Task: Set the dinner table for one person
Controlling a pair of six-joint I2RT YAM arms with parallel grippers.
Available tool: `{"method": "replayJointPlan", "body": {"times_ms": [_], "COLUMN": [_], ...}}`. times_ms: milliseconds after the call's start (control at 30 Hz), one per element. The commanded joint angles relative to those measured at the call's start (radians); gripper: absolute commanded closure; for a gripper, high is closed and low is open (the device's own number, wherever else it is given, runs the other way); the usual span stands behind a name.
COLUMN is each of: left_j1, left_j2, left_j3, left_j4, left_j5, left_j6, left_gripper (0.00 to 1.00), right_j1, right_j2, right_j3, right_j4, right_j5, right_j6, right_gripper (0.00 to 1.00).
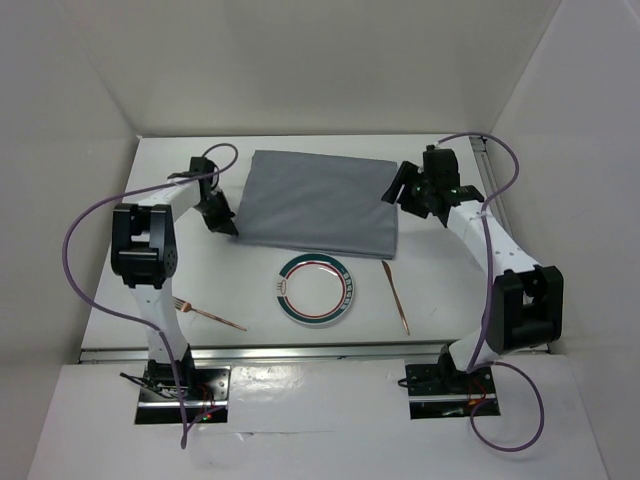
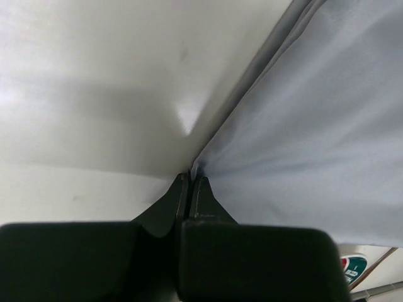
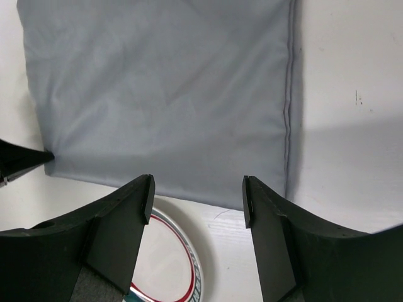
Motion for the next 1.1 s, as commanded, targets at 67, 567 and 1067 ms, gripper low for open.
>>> {"method": "replayJointPlan", "body": {"times_ms": [67, 567, 1067], "left_j1": [0.028, 0.06, 0.06], "left_j2": [-0.156, -0.149, -0.31], "left_j3": [-0.203, -0.202, -0.08], "left_j4": [0.024, 0.0, -0.129], "left_j5": [-0.1, -0.088, -0.109], "left_j6": [-0.066, -0.076, -0.015], "left_gripper": [1.0, 1.0, 0.16], "right_j1": [0.012, 0.224, 0.384], "right_j2": [-0.059, -0.092, -0.055], "right_j3": [-0.029, -0.273, -0.288], "right_j4": [-0.028, -0.007, 0.009], "right_j5": [-0.031, -0.139, -0.05], "right_j6": [-0.028, 0.027, 0.136], "right_gripper": [0.29, 0.18, 0.08]}}
